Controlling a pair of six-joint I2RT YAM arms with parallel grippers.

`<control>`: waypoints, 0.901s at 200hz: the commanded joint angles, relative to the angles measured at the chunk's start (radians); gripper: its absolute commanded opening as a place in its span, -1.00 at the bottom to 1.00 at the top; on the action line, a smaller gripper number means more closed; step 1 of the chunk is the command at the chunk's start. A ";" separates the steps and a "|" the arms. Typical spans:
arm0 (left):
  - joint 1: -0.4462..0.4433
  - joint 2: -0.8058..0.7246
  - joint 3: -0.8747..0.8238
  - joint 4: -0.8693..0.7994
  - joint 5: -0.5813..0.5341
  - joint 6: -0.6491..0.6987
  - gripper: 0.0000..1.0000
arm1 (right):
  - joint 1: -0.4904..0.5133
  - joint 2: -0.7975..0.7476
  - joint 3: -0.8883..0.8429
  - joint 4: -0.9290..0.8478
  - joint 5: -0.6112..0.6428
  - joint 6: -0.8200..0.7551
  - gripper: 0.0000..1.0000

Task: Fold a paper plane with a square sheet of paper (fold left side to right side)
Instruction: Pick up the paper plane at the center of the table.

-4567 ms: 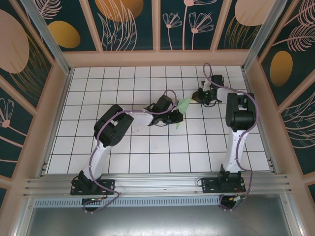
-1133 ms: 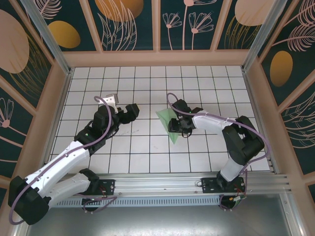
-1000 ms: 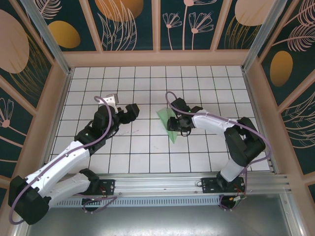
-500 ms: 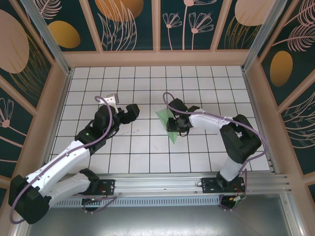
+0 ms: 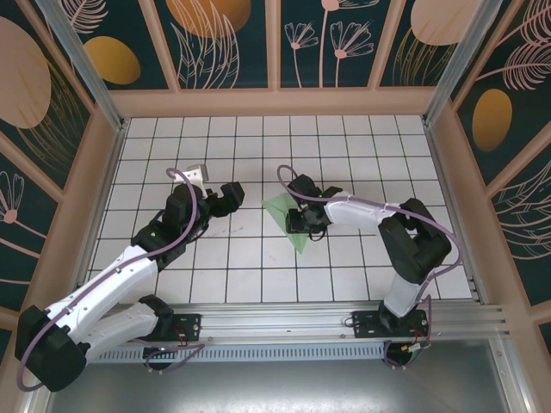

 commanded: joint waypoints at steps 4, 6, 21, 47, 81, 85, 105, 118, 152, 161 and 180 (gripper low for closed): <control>-0.005 0.008 0.007 0.002 -0.016 0.016 0.88 | 0.010 -0.050 0.023 -0.020 0.015 -0.016 -0.08; -0.004 0.008 0.007 0.002 -0.017 0.016 0.88 | 0.010 -0.049 0.023 -0.020 0.013 -0.017 -0.08; -0.003 0.008 0.006 0.001 -0.017 0.016 0.88 | 0.019 -0.057 0.023 -0.017 0.017 -0.021 -0.04; -0.004 0.008 0.004 0.001 -0.017 0.015 0.89 | 0.024 -0.067 0.025 -0.011 0.006 -0.030 0.01; -0.004 0.015 0.004 0.004 -0.013 0.012 0.89 | 0.030 -0.060 0.027 -0.015 0.009 -0.041 0.01; -0.004 0.015 0.004 0.004 -0.011 0.013 0.89 | 0.030 -0.056 0.031 -0.018 0.009 -0.045 0.00; -0.004 0.015 0.004 0.004 -0.010 0.012 0.89 | 0.029 -0.031 0.050 -0.028 0.012 -0.064 -0.12; -0.004 0.014 0.004 0.001 -0.012 0.013 0.89 | 0.036 -0.021 0.065 -0.033 0.014 -0.071 -0.16; -0.004 0.012 0.003 -0.001 -0.016 0.013 0.89 | 0.049 -0.008 0.082 -0.057 0.047 -0.080 -0.09; -0.004 0.014 0.004 0.001 -0.014 0.014 0.89 | 0.050 0.005 0.088 -0.064 0.052 -0.084 -0.09; -0.004 0.015 0.006 -0.001 -0.010 0.015 0.89 | 0.050 0.024 0.096 -0.062 0.047 -0.083 -0.11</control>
